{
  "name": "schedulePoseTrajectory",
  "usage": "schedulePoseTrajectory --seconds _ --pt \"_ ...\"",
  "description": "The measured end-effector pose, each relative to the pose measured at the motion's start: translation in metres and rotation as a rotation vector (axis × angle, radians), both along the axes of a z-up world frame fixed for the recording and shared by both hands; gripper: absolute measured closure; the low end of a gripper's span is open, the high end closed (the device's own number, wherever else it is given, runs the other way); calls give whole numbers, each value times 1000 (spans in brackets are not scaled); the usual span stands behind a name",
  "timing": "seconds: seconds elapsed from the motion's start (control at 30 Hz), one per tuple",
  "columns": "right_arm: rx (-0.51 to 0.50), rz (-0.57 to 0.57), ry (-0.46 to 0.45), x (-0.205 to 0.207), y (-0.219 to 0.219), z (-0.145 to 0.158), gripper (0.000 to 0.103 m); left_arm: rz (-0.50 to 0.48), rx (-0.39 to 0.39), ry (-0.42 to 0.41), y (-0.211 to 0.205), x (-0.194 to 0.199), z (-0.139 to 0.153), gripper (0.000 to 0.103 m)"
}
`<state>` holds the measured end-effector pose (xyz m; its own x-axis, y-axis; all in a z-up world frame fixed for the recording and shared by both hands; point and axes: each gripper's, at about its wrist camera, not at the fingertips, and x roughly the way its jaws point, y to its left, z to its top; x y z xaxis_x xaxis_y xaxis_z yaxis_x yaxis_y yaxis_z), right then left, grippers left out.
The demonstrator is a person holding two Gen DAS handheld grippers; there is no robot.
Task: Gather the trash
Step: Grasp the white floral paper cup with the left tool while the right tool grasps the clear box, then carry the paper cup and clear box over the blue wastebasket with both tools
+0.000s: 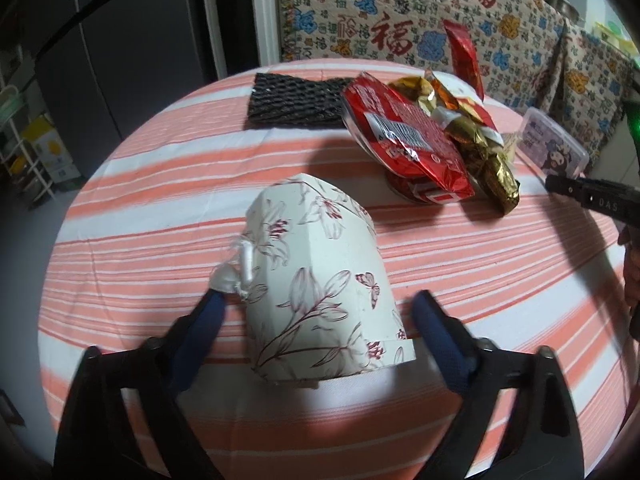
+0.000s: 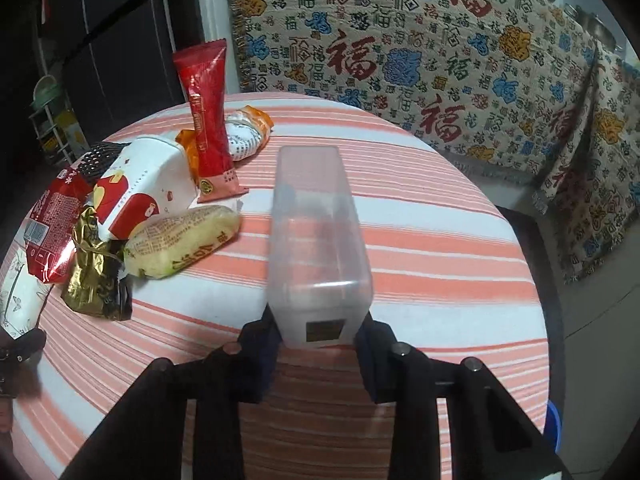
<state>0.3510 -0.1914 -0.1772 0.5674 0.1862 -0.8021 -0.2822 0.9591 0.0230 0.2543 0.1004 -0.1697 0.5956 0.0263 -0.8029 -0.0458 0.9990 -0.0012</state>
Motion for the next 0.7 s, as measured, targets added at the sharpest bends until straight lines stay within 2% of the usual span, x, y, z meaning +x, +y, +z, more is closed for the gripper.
schedulePoseTrajectory --seconds 0.03,0.07,0.2,0.47,0.57,0.7 --pt "7 0 -2 0 -2 0 69 2 -8 -11 2 -2 2 29" --pt "11 -2 -2 -2 -3 0 69 4 -16 -20 5 -5 3 35" --pt "57 0 22 -8 -12 4 69 -4 -41 -26 6 -11 4 37" --pt "66 39 28 -49 -21 15 70 -89 -108 -19 -20 -21 6 38" --pt "50 63 33 -61 -23 13 70 -117 -100 -18 -36 -23 6 38" --pt "17 77 25 -70 -23 5 69 -106 -59 -17 -47 -23 4 35"
